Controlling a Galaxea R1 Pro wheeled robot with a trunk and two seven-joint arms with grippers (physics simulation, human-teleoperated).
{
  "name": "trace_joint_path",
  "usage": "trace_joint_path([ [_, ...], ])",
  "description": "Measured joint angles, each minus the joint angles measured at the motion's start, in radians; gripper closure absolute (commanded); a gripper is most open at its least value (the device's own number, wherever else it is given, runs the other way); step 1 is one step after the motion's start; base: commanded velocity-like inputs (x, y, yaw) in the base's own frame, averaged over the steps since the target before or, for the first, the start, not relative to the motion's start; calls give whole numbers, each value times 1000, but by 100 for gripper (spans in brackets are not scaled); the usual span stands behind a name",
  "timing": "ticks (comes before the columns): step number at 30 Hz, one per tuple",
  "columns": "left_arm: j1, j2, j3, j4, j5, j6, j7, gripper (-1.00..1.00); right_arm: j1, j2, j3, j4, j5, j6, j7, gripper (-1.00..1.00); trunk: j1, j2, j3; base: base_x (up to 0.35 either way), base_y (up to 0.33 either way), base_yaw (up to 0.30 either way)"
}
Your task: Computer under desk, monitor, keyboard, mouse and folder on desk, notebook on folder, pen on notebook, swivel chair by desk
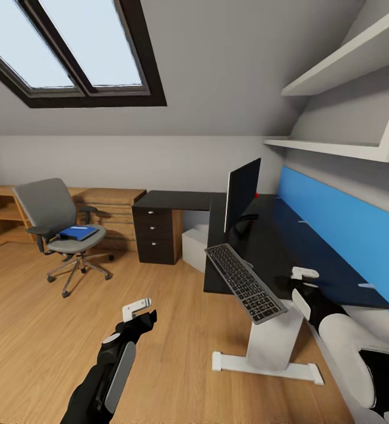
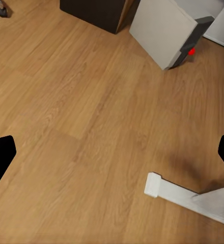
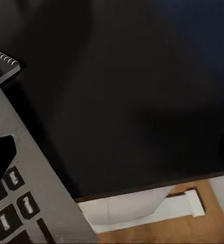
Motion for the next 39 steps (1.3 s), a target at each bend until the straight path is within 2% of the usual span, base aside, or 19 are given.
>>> trace_joint_path([
  [3, 0, 0, 0, 0, 0, 0, 0, -100, 0, -1, -3, 2, -64, 20, 13, -100, 0, 0, 0, -126, 0, 0],
  [4, 0, 0, 0, 0, 0, -1, 0, -100, 1, -4, -4, 3, -128, 29, 38, -100, 0, 0, 0, -183, 0, 0],
  [5, 0, 0, 0, 0, 0, -1, 0, -100, 1, -6, -3, 4, -164, 33, 55, -100, 0, 0, 0, -234, 0, 0],
  [6, 0, 0, 0, 0, 0, -1, 0, -100, 4, -15, 1, 4, -238, 38, 96, -100, 0, 0, 0, -255, 0, 0],
  [8, 0, 0, 0, 0, 0, -1, 0, -100, 7, -27, 3, 5, -303, 42, 145, -100, 0, 0, 0, -278, 0, 0],
  [10, 0, 0, 0, 0, 0, -1, 0, -100, 10, -39, 3, 7, -348, 44, 194, -100, 0, 0, 0, -299, 0, 0],
  [14, 0, 0, 0, 0, 0, -1, 0, -100, 15, -54, 4, 19, -399, 55, 272, -100, 0, 0, 0, -317, 0, 0],
  [21, 0, 0, 0, 0, 0, -1, 0, -100, 18, -67, 4, 52, -447, 69, 363, -100, 0, 0, 0, -318, 0, 0],
  [24, 0, 0, 0, -1, 0, -1, 1, -100, 19, -84, 4, 87, -530, 105, 414, -100, 0, 0, 0, -147, 0, 0],
  [27, 0, 0, 2, -5, 1, -1, 2, -100, 19, -93, 3, 102, -580, 134, 429, -100, 0, 0, 0, -65, 0, 0],
  [29, 0, 0, 2, -9, 2, 0, 2, -100, 19, -103, 3, 111, -637, 169, 438, -100, 0, 0, 0, -25, 0, 0],
  [30, 0, 0, 2, -10, 2, 0, 2, -100, 19, -105, 3, 113, -650, 176, 439, -100, 0, 0, 0, -18, 0, 0],
  [33, 0, -1, 3, -12, 3, 1, 2, -100, 19, -108, 4, 117, -679, 192, 442, -100, 7, -14, -6, -11, 0, 0],
  [39, 0, -1, 4, -16, 2, 1, 3, -100, 19, -110, 4, 153, -711, 201, 443, -100, 30, -56, -25, -3, 0, 0],
])
